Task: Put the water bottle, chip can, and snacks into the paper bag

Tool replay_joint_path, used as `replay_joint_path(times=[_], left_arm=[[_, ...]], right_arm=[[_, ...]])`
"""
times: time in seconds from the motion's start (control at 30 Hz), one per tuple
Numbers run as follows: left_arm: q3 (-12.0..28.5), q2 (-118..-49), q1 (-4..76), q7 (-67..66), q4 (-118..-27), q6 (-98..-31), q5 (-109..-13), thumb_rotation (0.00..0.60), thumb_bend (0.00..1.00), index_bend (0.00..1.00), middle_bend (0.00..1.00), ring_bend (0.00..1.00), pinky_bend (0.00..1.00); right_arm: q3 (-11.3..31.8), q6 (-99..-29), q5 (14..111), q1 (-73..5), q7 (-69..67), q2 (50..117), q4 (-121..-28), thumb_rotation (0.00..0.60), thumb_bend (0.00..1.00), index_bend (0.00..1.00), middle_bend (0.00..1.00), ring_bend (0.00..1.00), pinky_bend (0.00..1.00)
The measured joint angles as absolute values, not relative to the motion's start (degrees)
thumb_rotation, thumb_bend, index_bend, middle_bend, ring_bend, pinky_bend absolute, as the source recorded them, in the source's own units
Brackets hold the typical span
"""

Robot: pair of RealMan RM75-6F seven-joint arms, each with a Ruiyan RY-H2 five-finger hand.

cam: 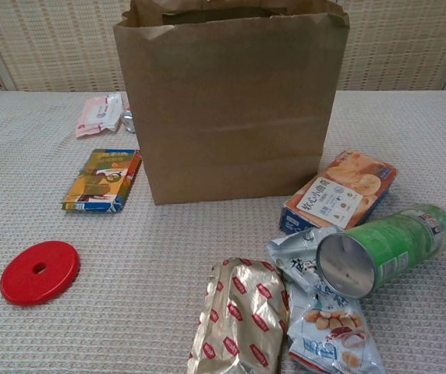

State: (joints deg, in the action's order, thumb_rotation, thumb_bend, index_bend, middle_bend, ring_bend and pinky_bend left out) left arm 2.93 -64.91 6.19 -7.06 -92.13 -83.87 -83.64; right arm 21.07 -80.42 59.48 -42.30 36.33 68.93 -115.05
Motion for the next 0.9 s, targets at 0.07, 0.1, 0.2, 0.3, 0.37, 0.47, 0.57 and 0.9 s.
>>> replay_joint_path(times=[0.07,0.1,0.2,0.3,0.37,0.47,0.57,0.9], left_arm=[[2.95,-64.99,6.16,-7.36,-92.20,-83.95,-83.58,0.600,0.39,0.04,0.00,0.00,0.00],[2.95,-65.03,6.15,-7.48,-92.22,-83.98,-83.57,0.600,0.39,0.04,0.00,0.00,0.00],[2.99,-65.16,6.15,-7.93,-92.29,-84.09,-83.55,0.600,0.39,0.04,0.00,0.00,0.00],[3.04,-65.26,6.17,-8.21,-92.31,-84.12,-83.51,0.600,0.39,0.04,0.00,0.00,0.00],[3.08,-65.31,6.21,-8.38,-92.30,-84.10,-83.46,0.600,0.39,0.04,0.00,0.00,0.00],[3.10,-65.33,6.25,-8.35,-92.26,-84.08,-83.49,0.600,0.39,0.04,0.00,0.00,0.00],[3.08,-65.31,6.25,-8.22,-92.20,-84.08,-83.54,0.600,0.39,0.04,0.00,0.00,0.00],[2.99,-65.20,6.25,-7.59,-91.99,-84.05,-83.75,0.600,0.39,0.04,0.00,0.00,0.00]], right_arm=[[19.09,-79.95,61.68,-39.22,31.56,65.73,-116.36,0.600,0.13,0.00,0.16,0.08,0.20],[18.05,-79.67,62.94,-37.86,29.40,64.32,-116.79,0.600,0.13,0.00,0.16,0.08,0.20],[13.67,-78.49,68.79,-33.78,22.87,60.11,-117.49,0.600,0.09,0.00,0.16,0.08,0.20],[8.81,-77.50,76.69,-30.39,18.93,57.15,-117.13,0.600,0.04,0.00,0.16,0.08,0.20],[5.33,-76.81,82.55,-28.24,16.15,55.71,-116.41,0.600,0.02,0.00,0.15,0.08,0.20],[0.13,-75.08,90.11,-25.78,12.66,54.53,-114.92,0.600,0.00,0.00,0.14,0.08,0.20],[-3.84,-72.27,95.49,-24.32,11.16,54.43,-113.02,0.600,0.00,0.00,0.13,0.06,0.18],[-6.12,-61.04,93.37,-24.44,21.94,58.68,-110.63,0.600,0.00,0.00,0.03,0.00,0.10]])
